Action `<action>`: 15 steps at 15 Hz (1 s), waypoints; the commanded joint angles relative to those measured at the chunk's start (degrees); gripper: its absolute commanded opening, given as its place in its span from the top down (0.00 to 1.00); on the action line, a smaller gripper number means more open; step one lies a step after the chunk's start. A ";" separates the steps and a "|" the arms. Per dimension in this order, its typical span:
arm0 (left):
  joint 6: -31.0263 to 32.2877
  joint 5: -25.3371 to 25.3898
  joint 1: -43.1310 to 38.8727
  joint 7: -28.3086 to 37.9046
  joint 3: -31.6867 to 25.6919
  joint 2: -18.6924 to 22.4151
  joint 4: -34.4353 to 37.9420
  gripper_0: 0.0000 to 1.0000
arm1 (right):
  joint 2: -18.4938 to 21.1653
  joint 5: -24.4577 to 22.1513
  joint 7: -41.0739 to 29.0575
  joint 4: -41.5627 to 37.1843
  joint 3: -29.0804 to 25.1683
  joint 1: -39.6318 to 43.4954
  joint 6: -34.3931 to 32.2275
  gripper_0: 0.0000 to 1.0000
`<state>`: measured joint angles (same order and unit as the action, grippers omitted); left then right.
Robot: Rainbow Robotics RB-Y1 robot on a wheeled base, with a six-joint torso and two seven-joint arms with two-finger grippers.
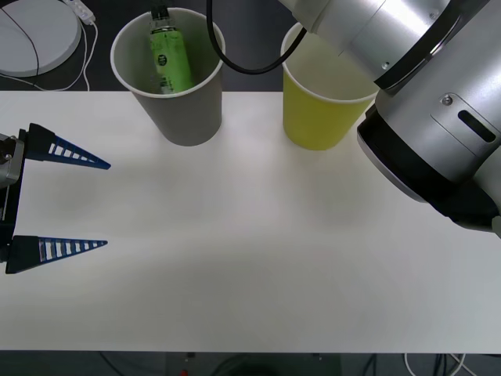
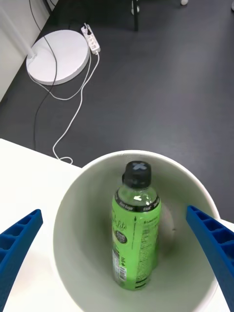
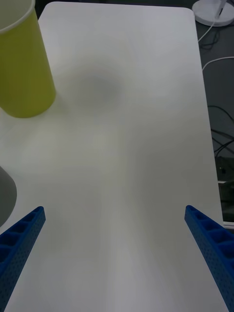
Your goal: Put the can into the green bin and the plastic bottle into the gray bin
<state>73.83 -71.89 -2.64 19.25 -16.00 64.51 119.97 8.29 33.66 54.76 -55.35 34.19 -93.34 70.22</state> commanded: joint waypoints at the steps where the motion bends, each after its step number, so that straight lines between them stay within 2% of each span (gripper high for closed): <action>1: 0.00 0.00 0.00 0.00 0.00 0.00 0.00 0.00 | 0.06 0.00 0.26 -0.11 0.00 0.00 0.00 0.00; 6: 0.00 0.00 0.00 0.00 0.00 0.00 0.00 0.00 | 0.93 0.00 0.34 -3.89 0.00 1.85 0.88 0.00; 10: 0.00 0.00 0.00 0.00 0.00 0.00 0.00 0.00 | 3.57 0.09 -0.10 -13.29 0.00 5.45 4.31 0.00; 15: 0.00 0.00 0.00 0.00 0.00 0.00 0.00 0.00 | 8.41 1.84 0.17 -24.80 0.62 10.64 4.57 0.00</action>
<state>73.83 -71.89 -2.64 19.25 -16.00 64.51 119.97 15.49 35.47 54.77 -77.36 34.62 -84.18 74.77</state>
